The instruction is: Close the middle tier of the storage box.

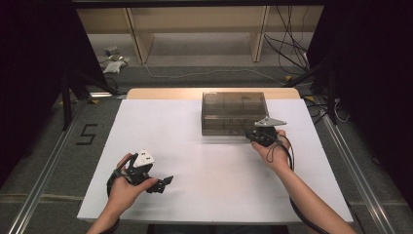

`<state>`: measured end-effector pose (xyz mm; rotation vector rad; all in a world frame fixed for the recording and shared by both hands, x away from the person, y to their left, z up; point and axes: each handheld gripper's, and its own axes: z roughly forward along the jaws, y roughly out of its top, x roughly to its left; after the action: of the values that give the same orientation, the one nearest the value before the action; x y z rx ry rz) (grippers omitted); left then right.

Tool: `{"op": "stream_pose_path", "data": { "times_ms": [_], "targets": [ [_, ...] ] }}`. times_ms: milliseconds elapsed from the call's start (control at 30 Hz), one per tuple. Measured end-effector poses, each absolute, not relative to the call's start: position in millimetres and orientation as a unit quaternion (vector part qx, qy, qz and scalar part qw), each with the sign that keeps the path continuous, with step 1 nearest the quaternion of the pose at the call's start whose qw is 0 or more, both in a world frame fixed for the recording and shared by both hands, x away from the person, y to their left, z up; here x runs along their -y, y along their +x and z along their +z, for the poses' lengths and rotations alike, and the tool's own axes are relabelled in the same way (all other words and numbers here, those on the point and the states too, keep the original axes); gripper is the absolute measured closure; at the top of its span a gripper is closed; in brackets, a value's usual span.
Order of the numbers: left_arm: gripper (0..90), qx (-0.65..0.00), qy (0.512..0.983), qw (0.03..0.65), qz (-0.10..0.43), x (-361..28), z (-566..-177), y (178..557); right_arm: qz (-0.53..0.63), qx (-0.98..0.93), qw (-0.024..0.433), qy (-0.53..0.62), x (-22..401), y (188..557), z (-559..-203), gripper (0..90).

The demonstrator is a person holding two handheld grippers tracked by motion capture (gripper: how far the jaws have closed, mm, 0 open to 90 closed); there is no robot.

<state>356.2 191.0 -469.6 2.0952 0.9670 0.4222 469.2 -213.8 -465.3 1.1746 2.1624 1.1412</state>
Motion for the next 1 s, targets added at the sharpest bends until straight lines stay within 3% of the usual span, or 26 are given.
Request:
{"op": "stream_pose_path", "data": {
  "times_ms": [1000],
  "targets": [
    [0.0, -0.38, 0.823, 0.388, 0.167, -191.6, -469.5, 356.8, 0.406, -0.779, 0.22, 0.424, 213.1, 475.7, -465.5, 90.0]
  ]
}}
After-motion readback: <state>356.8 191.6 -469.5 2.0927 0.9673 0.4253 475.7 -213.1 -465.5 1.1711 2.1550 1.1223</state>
